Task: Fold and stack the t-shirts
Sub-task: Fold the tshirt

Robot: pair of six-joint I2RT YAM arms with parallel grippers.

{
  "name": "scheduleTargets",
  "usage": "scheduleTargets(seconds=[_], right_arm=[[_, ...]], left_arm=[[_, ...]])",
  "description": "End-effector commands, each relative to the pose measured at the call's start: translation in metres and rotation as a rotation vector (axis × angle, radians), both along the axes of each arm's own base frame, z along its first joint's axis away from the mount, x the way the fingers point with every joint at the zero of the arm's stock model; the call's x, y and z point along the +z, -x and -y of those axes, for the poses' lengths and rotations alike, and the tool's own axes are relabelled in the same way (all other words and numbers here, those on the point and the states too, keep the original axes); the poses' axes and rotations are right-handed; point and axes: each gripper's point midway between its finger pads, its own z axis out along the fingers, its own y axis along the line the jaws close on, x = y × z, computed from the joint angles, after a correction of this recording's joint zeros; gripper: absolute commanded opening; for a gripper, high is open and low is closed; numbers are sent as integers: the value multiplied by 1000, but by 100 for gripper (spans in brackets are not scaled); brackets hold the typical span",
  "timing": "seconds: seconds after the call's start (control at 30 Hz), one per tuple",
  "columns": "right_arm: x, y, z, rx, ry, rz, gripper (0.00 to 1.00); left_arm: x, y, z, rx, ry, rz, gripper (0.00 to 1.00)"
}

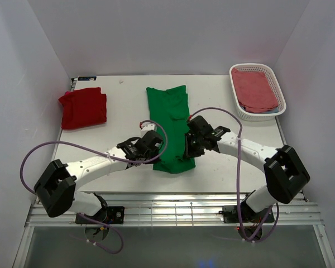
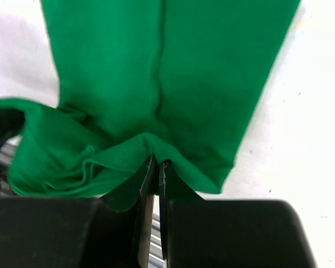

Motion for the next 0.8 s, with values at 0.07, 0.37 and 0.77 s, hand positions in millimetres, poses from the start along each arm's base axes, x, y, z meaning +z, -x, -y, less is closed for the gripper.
scheduleTargets(seconds=[0.07, 0.37, 0.77], right_arm=[[16, -46, -6, -20, 77, 107, 8], [20, -109, -5, -67, 173, 179, 8], [19, -188, 2, -111, 202, 240, 8]], left_arm=[[14, -62, -15, 44, -30, 112, 0], [9, -124, -15, 45, -53, 133, 0], [33, -217, -29, 105, -52, 214, 0]])
